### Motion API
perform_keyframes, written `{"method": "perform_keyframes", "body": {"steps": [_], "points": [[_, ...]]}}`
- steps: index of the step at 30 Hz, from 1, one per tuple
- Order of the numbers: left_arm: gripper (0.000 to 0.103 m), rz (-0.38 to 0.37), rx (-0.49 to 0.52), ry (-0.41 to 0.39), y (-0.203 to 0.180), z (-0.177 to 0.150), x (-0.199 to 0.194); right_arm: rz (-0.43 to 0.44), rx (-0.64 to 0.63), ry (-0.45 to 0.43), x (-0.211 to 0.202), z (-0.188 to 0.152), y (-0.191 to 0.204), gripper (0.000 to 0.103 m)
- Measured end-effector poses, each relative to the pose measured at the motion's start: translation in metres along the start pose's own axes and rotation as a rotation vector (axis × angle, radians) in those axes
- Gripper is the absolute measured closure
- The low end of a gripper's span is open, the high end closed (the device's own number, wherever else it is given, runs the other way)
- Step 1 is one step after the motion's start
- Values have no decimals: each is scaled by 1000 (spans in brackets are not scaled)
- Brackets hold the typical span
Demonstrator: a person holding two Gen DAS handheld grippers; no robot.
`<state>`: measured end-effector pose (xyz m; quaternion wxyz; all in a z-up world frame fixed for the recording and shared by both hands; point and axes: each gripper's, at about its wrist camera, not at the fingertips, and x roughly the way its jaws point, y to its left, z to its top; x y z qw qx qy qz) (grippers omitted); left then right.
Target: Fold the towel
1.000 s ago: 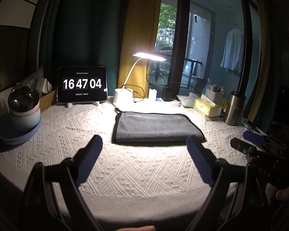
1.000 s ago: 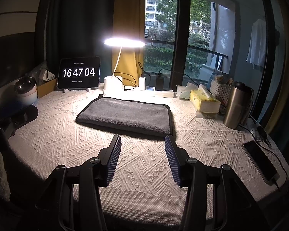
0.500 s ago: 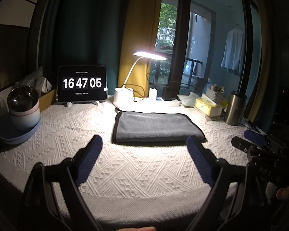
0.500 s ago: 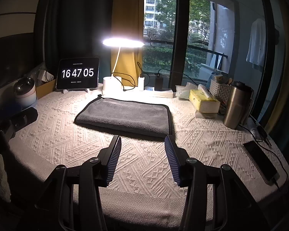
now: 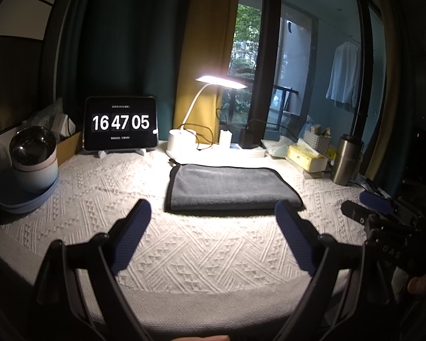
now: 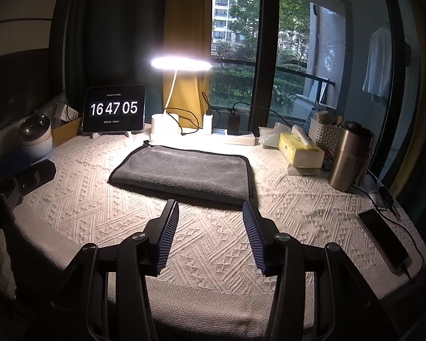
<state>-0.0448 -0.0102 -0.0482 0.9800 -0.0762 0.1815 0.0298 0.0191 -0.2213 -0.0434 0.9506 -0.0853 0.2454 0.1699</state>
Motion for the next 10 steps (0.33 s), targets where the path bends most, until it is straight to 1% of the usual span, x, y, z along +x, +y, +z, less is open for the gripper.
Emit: {"method": "perform_keyframes", "body": {"steps": [7,10], "points": [[13,-5,3,-6,-1,0,2,-1,1,-1,0,0,0,54],[13,-4,31,-25,-3,1,1,4,1,0,1,0,0,54]]}}
